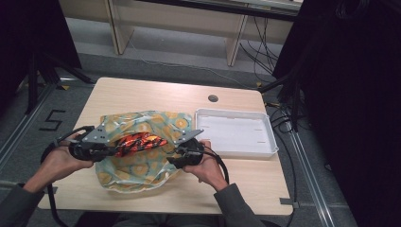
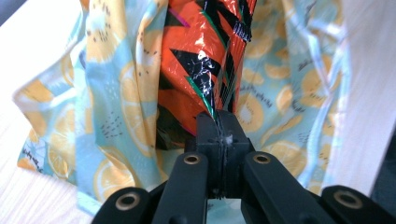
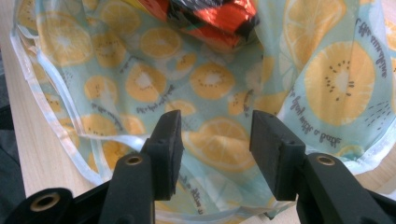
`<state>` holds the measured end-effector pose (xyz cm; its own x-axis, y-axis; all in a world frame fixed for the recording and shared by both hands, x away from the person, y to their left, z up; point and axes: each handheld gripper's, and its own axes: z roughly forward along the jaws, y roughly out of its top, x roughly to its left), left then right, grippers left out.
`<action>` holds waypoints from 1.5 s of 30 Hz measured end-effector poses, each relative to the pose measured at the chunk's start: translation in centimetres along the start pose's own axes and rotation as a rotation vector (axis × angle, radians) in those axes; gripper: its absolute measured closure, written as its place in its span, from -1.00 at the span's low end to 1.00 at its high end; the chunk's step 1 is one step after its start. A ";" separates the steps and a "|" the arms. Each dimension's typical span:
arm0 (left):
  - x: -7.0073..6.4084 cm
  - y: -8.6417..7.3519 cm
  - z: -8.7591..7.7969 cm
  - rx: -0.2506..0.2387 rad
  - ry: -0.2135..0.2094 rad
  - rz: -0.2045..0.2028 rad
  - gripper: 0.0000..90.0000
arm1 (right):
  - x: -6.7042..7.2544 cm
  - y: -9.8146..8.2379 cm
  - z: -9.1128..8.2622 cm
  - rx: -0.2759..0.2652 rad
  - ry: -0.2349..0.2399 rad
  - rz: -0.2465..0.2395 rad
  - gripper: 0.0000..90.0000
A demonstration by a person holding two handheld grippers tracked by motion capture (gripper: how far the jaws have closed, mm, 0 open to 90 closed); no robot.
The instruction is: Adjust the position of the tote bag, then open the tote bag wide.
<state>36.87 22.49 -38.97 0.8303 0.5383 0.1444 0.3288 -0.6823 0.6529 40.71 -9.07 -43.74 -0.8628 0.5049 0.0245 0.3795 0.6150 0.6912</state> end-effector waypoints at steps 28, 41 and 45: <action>0.6 1.2 -3.0 -0.110 -0.093 -0.042 0.97 | 1.1 2.0 -1.6 -0.191 0.064 -0.006 0.21; 0.8 1.1 -2.6 -0.143 -0.111 -0.106 0.95 | 1.1 2.4 -2.0 -0.310 0.083 0.028 0.32; 1.0 0.8 -2.6 -0.148 -0.109 -0.110 0.94 | 0.9 2.6 -2.0 -0.350 0.102 0.004 0.44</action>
<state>36.83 23.74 -36.34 0.8397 0.5430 -0.0100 0.3569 -0.5380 0.7637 40.21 -8.23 -40.50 -0.8973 0.4326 0.0873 0.2605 0.3595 0.8960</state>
